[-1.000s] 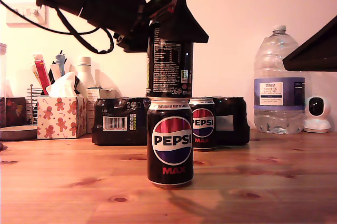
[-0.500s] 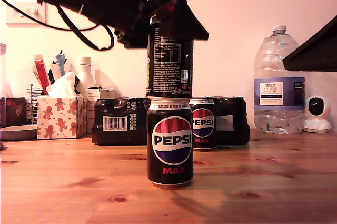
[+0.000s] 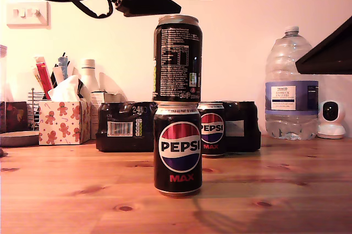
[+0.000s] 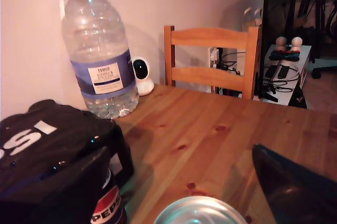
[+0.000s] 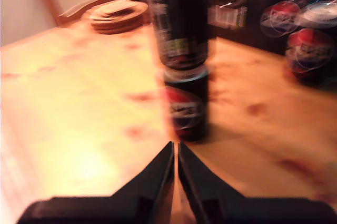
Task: Stack up the Pepsi cans on top of each other
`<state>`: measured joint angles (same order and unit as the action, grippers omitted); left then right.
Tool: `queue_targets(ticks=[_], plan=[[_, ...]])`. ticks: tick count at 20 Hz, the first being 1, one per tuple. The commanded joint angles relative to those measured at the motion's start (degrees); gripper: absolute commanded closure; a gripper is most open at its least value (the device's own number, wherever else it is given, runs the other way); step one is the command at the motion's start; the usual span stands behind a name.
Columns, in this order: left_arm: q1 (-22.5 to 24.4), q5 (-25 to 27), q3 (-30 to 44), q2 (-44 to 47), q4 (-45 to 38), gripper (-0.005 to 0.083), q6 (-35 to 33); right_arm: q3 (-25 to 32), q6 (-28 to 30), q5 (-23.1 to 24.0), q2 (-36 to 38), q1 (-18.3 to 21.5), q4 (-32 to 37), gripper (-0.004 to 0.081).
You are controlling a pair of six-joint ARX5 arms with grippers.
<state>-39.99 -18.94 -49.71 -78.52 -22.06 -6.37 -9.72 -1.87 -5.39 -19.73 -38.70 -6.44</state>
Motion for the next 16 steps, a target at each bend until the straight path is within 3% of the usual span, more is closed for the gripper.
queue_targets(ticks=[1,2,5,8,11,12,14,15,16], plan=[[0.13,0.09,-0.57,3.19,0.31,0.0074,-0.46,0.98,2.60,4.42,-0.28,0.37,1.57,0.0783],[0.13,0.46,-0.57,4.31,1.03,0.0198,-1.05,0.98,3.43,6.43,-0.35,0.68,2.58,0.0783],[0.61,2.19,-0.66,8.00,2.84,0.0796,-1.90,0.98,5.35,10.10,-0.66,1.81,5.14,0.0783],[1.55,8.02,-0.66,11.96,4.85,0.0797,-1.49,0.98,5.33,14.62,-1.01,2.12,9.40,0.0783],[3.41,10.27,-0.66,15.43,9.51,0.0797,-1.16,0.98,5.29,14.60,-1.11,2.12,11.04,0.0761],[4.11,10.58,-0.66,16.11,10.84,0.0797,-1.16,0.98,5.31,14.49,-1.11,2.12,10.99,0.0568],[5.05,10.60,-0.66,16.72,13.05,0.0797,-1.16,0.98,3.39,15.91,-1.53,2.12,11.87,0.0034],[5.31,10.62,-0.66,16.70,13.77,0.0797,-1.16,0.98,3.08,16.44,-1.77,2.12,11.56,-0.0018],[5.53,10.60,-0.66,16.70,14.47,0.0797,-1.16,0.98,3.04,16.48,-1.86,2.12,11.37,-0.0003]])
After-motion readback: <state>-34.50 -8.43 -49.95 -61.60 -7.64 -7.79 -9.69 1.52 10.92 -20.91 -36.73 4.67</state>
